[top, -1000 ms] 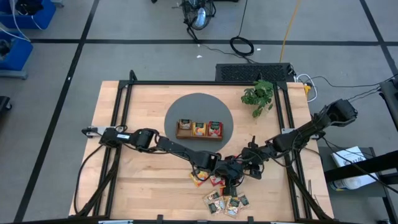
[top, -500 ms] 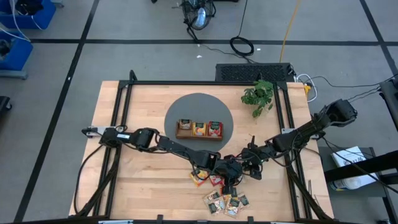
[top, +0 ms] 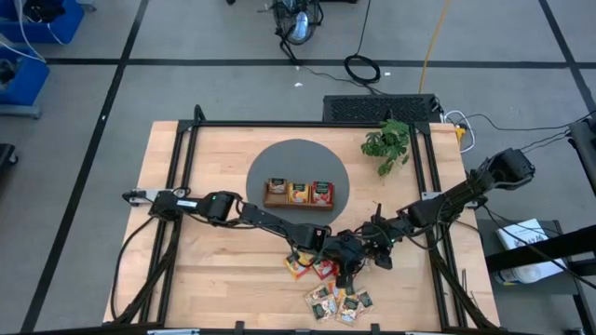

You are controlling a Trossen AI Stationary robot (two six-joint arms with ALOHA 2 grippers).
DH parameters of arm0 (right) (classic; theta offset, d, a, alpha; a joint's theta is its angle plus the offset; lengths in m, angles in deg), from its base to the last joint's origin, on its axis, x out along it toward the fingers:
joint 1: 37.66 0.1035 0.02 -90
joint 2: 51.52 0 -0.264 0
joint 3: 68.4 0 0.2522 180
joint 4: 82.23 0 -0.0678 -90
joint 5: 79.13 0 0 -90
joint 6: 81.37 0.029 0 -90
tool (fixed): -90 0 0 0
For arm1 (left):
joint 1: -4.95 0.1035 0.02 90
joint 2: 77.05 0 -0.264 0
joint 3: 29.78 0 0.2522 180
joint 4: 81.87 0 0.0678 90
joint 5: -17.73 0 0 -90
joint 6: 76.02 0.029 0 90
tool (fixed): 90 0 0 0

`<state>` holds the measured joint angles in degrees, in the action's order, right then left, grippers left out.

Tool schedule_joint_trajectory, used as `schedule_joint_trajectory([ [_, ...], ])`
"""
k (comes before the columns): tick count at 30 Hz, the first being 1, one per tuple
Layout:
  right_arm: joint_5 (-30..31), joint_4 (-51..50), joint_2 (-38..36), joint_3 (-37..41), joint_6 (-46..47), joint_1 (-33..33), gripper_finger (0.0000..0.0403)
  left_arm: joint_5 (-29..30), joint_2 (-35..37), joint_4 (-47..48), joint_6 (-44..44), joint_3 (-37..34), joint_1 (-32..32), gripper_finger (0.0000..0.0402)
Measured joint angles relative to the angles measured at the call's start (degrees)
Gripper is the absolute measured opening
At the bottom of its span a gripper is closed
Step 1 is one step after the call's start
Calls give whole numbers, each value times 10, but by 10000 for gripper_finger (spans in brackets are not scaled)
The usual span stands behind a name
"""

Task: Pick & Place Tea
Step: Put the brown tea bag into the left section of the wooden organizer

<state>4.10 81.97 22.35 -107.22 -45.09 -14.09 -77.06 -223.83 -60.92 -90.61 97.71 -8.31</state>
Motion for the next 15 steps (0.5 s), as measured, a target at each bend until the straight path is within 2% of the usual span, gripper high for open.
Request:
schedule_joint_trajectory([
  [8, -38, 2, 0, 0, 1, 0, 118, 13, 0, 2, 5, 0, 0, 88],
  [15, -40, 2, 0, 0, -20, 0, 96, 18, -1, 2, 6, 0, 0, 88],
])
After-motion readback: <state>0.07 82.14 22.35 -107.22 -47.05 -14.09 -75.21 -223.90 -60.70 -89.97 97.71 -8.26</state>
